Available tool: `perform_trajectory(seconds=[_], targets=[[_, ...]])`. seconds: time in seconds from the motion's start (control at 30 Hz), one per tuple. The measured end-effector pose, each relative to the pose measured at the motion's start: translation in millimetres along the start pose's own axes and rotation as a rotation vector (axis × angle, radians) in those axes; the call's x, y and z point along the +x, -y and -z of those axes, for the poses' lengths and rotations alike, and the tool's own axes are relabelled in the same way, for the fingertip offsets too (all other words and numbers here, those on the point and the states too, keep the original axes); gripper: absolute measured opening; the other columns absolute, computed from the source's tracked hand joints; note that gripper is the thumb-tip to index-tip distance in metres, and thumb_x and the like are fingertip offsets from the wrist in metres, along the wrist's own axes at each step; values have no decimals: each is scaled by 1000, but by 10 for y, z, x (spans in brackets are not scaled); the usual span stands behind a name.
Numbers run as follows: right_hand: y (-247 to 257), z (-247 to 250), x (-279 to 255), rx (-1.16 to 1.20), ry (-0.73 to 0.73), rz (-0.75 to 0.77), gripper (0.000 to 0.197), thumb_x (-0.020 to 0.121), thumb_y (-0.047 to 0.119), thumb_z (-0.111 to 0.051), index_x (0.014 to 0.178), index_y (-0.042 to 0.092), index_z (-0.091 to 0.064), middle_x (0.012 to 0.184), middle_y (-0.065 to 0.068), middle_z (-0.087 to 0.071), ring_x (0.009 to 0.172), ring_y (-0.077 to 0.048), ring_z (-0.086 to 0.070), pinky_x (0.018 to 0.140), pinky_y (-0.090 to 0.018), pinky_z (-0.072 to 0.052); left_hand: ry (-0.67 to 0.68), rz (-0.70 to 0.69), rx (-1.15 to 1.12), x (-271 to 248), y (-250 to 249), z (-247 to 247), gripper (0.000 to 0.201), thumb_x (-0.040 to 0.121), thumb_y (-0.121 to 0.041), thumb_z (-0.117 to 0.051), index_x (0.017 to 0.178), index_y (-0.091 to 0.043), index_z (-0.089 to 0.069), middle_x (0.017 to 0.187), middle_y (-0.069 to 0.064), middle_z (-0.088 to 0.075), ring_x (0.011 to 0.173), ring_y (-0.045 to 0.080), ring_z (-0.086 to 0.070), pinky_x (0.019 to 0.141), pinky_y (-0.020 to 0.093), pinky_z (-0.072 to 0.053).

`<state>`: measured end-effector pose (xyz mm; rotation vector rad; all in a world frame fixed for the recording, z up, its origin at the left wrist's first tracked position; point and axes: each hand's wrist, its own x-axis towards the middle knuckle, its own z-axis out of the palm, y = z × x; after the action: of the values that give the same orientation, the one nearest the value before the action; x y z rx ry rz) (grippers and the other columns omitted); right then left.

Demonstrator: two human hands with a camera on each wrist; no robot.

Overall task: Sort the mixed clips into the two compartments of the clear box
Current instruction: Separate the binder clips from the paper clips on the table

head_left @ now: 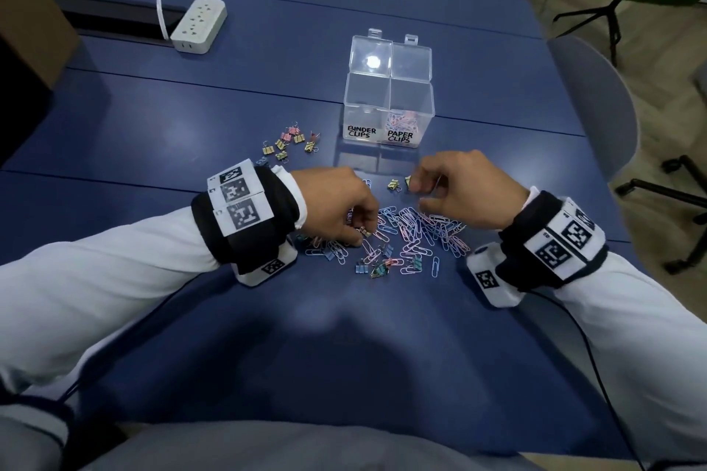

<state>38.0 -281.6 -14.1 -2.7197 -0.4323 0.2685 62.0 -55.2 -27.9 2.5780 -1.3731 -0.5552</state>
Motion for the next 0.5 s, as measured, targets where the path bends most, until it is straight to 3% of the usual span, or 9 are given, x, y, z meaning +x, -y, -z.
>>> perform_trajectory(seconds=[0.13, 0.27, 0.37, 0.5], targets=[[255, -82, -269, 20, 170, 148, 19, 72, 35, -77, 89, 33, -71, 81, 10, -63, 69, -3, -56, 72, -32, -52, -19, -8, -10, 34, -15, -1, 15, 80, -38, -69, 89, -25, -69, 76, -12, -66, 61, -3, -49, 60, 15, -40], [359, -218, -301, -69, 198, 162, 28, 74, 44, -73, 101, 39, -69, 87, 8, -60, 78, -13, -56, 73, -38, -52, -23, -23, -9, 50, -71, 33, 6, 79, -32, -68, 82, -26, -68, 60, -17, -55, 57, -7, -50, 62, 17, -42], [360, -243, -287, -106, 212, 147, 24, 77, 41, -72, 100, 37, -70, 93, 7, -62, 83, -14, -59, 74, -36, -51, -46, -7, -61, 46, -27, 145, 8, 79, -27, -68, 85, -23, -72, 65, -16, -64, 58, -11, -54, 60, 9, -40], [340, -200, -307, -57, 193, 129, 19, 77, 37, -72, 95, 30, -71, 85, 11, -66, 71, -5, -57, 72, -29, -52, -143, 43, -157, 144, 74, 367, 8, 80, -29, -73, 86, -24, -73, 69, -17, -68, 62, -12, -56, 62, 9, -43]])
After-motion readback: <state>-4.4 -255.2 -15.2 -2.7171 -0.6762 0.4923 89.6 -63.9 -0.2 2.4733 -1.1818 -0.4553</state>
